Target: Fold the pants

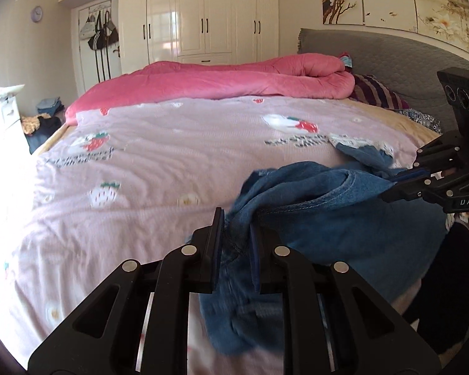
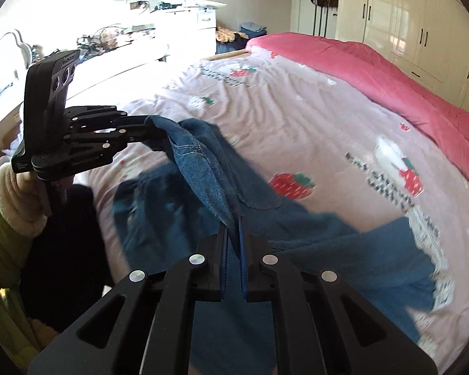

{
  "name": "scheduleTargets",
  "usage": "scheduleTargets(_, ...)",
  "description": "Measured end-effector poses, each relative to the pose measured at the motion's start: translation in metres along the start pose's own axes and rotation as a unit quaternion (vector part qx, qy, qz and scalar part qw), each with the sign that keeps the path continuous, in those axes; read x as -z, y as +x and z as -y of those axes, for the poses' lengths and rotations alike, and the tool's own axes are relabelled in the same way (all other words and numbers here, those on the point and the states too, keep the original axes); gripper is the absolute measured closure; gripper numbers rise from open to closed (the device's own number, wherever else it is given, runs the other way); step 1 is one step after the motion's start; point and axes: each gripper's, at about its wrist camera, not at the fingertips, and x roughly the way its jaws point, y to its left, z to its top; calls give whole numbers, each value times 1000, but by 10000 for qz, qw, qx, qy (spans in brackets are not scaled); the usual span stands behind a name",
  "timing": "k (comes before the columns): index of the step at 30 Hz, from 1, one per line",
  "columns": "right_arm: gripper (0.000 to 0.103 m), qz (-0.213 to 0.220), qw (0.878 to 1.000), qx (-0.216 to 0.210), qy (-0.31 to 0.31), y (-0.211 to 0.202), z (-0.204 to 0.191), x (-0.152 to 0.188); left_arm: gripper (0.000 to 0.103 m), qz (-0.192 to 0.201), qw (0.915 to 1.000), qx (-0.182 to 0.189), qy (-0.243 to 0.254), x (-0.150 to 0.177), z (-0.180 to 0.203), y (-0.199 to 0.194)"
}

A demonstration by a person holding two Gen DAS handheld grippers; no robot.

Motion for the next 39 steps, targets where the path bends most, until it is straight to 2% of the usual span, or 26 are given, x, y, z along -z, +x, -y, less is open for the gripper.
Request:
scheduleTargets(3, 97, -31, 9998, -165, -61, -1, -21, 16, 95, -212, 9997, 5, -98, 24, 1, -13)
scheduleTargets(8, 97, -180, 9992, -360, -41, 5, -45, 35, 95, -563, 9983, -82, -91, 42, 2, -19)
scheduleTargets(17, 97, -457, 9974, -496, 241, 27, -56, 58, 95, -670, 9976, -142, 80, 52, 11, -36)
scheduleTargets(21, 97, -594, 9960, -532, 413, 45, -52, 66, 93, -810, 9966, -127, -62, 59, 8, -31)
scheduleTargets(24, 95, -565, 9949, -588, 589, 50, -50, 70, 89, -780, 9968, -53, -194, 56, 5, -37)
scheduleTargets(26, 94, -551, 9948, -602, 610, 49, -50, 71, 83, -765, 9968, -137, -168, 53, 5, -42)
scheduleTargets(30, 94, -521, 9945, -610, 671, 50, -50, 74, 78, -787, 9964, -239, -223, 52, 2, -55)
scheduleTargets(33, 94, -515, 9949, -561, 664, 51, -51, 75, 78, -702, 9966, -392, -157, 48, 7, -66)
scheduleTargets(39, 94, -455, 9950, -530, 712, 49, -54, 77, 78, -411, 9986, -286, -154, 25, 16, -80)
